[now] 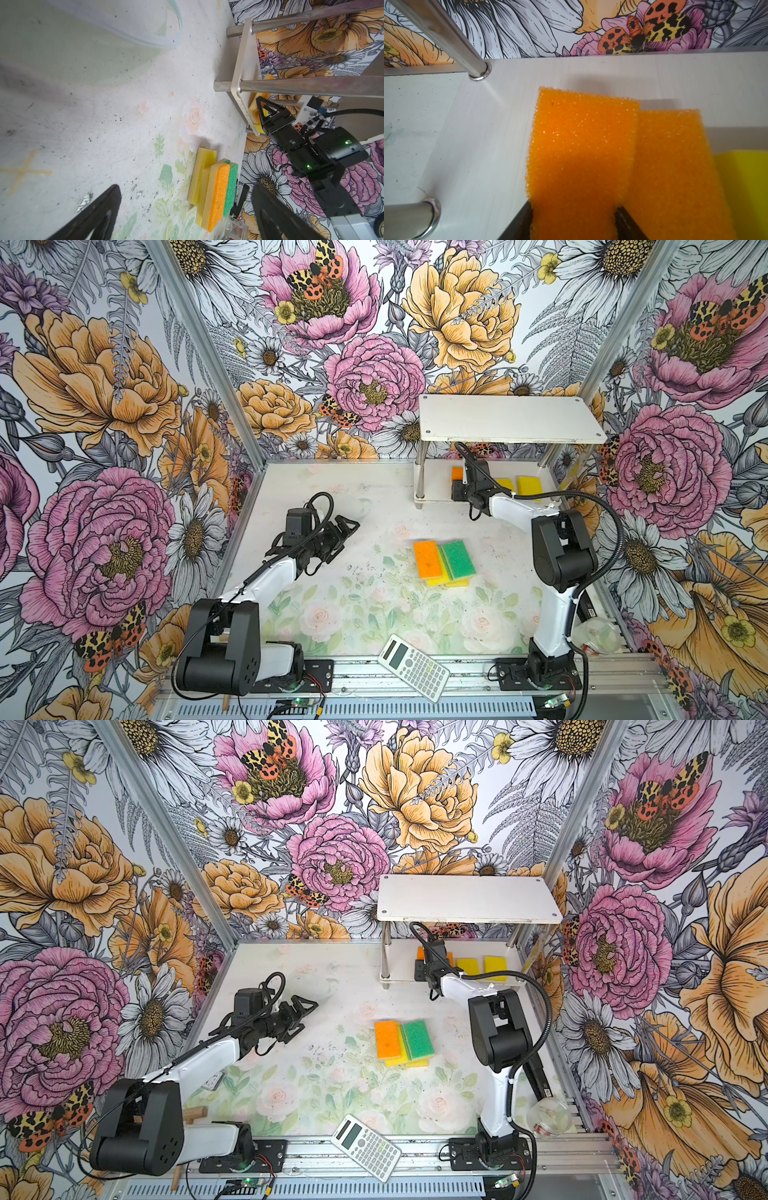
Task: Arrange cleaning sponges on a shelf
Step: Place the cleaning sponge at the shelf.
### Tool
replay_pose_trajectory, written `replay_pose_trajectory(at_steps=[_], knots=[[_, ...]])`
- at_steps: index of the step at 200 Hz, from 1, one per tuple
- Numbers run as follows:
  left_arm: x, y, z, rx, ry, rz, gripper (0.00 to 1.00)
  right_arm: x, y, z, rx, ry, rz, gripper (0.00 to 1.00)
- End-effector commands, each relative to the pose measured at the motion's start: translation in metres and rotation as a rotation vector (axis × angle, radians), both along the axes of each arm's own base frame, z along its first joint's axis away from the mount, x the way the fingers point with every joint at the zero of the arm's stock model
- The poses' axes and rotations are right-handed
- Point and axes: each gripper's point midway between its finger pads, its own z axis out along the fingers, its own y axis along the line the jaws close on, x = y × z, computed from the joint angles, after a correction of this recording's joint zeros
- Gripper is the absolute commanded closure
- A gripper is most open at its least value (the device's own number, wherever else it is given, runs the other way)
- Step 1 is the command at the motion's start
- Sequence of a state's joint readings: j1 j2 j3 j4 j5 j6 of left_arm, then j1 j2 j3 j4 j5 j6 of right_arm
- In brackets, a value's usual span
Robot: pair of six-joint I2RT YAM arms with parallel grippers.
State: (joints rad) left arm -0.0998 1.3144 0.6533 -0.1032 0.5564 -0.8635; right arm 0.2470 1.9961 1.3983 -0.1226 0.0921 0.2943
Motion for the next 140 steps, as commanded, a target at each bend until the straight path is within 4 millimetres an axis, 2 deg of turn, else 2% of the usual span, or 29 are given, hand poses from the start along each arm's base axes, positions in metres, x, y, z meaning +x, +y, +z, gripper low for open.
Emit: replay_pose_trajectory(at_steps=[1, 140], knots=[[-0.004, 0.003, 0.002, 0.007, -0.019, -0.008, 0.01, 0.006, -0.007, 0.001, -0.027, -0.007, -0.022, 0.45], [-0.003, 0.003, 0.002, 0.006, -0.019, -0.007, 0.01, 0.005, -0.01, 0.015, -0.027, -0.032, -0.025, 0.37]])
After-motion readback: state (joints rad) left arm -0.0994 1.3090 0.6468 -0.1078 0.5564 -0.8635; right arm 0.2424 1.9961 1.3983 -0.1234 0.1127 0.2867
